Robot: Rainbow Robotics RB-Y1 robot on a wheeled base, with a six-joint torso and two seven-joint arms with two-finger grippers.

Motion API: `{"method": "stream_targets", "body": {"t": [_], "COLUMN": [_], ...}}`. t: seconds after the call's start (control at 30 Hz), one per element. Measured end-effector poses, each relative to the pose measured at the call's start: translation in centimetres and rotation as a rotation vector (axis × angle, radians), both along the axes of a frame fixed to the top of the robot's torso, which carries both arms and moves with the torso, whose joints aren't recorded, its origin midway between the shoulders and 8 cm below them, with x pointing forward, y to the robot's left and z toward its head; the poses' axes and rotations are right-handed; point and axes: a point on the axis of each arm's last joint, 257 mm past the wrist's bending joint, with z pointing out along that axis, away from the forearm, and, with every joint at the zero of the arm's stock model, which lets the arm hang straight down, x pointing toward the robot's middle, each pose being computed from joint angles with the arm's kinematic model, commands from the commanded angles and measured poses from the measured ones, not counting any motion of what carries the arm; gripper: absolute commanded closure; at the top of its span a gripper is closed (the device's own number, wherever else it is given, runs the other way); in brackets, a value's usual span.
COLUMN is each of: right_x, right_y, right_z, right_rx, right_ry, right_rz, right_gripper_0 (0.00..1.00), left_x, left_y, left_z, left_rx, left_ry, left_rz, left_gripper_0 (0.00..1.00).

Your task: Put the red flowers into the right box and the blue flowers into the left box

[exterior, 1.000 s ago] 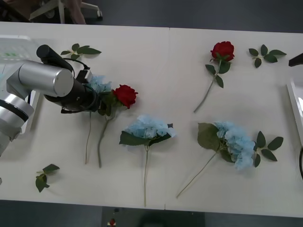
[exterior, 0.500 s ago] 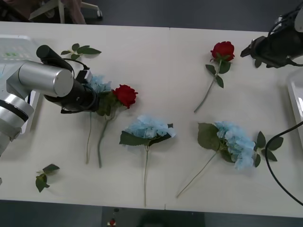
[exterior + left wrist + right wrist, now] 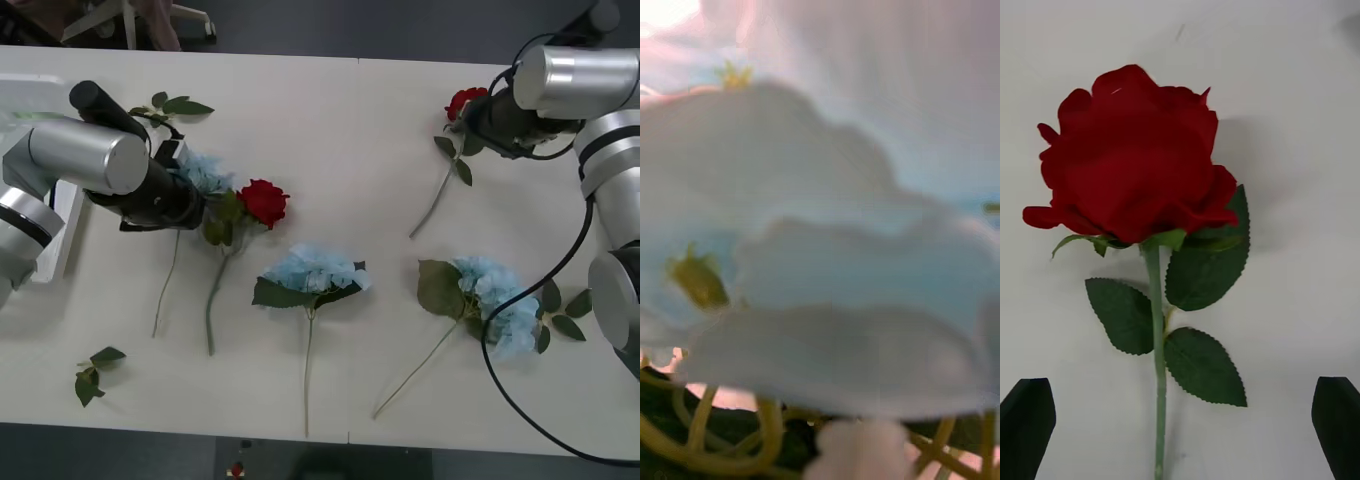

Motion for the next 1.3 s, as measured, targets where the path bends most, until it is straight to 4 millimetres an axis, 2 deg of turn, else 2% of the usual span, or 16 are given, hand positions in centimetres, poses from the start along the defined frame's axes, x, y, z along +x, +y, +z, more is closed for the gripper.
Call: {"method": "stream_targets", "body": {"t": [0.1, 0.27, 0.43, 0.53, 0.63, 0.7, 0.87, 1.0, 1.13, 1.2, 1.23, 1.3], "right_x": [0.3, 1.4, 1.3, 1.1, 1.0, 1.0, 1.2, 1.1, 1.1, 1.1, 1.1, 1.4], "right_y": [0.8, 1.5, 0.7, 0.7, 0.9, 1.0, 0.6, 0.1, -0.2, -0.1, -0.1, 0.1], "right_z": [-0.3, -0.9, -2.9, -3.6, -3.8, -3.9, -4.1, -4.6, -4.7, -4.7, -4.7, -4.5], "right_rx": [0.026, 0.031, 0.032, 0.017, -0.006, -0.013, -0.017, -0.035, -0.052, -0.060, -0.066, -0.079], "right_ry": [-0.012, -0.063, -0.058, -0.048, -0.044, -0.043, -0.057, -0.053, -0.053, -0.053, -0.056, -0.070], "right_rz": [-0.055, -0.070, -0.090, -0.085, -0.070, -0.066, -0.072, -0.077, -0.075, -0.070, -0.066, -0.056], "right_gripper_0": [0.00, 0.00, 0.00, 0.00, 0.00, 0.00, 0.00, 0.00, 0.00, 0.12, 0.32, 0.57], "left_x": [-0.5, -1.9, -2.6, -3.0, -3.6, -4.5, -5.9, -6.3, -6.6, -7.1, -7.3, -7.7], "left_y": [0.8, 2.6, 7.4, 11.5, 15.3, 18.0, 23.7, 27.5, 29.1, 29.1, 29.0, 29.2], "left_z": [2.4, 7.9, 13.5, 15.8, 17.3, 17.3, 15.5, 14.4, 13.4, 12.7, 12.3, 11.6], "left_rx": [0.035, 0.030, 0.024, 0.072, 0.170, 0.210, 0.234, 0.331, 0.331, 0.293, 0.272, 0.247], "left_ry": [0.010, 0.032, 0.018, -0.002, -0.008, 0.027, 0.109, 0.132, 0.146, 0.165, 0.174, 0.193], "left_rz": [-0.025, -0.050, 0.009, 0.038, -0.016, -0.020, 0.100, 0.047, 0.055, 0.070, 0.077, 0.093], "left_gripper_0": [1.00, 1.00, 1.00, 1.00, 1.00, 1.00, 1.00, 1.00, 1.00, 0.99, 0.99, 0.97]}}
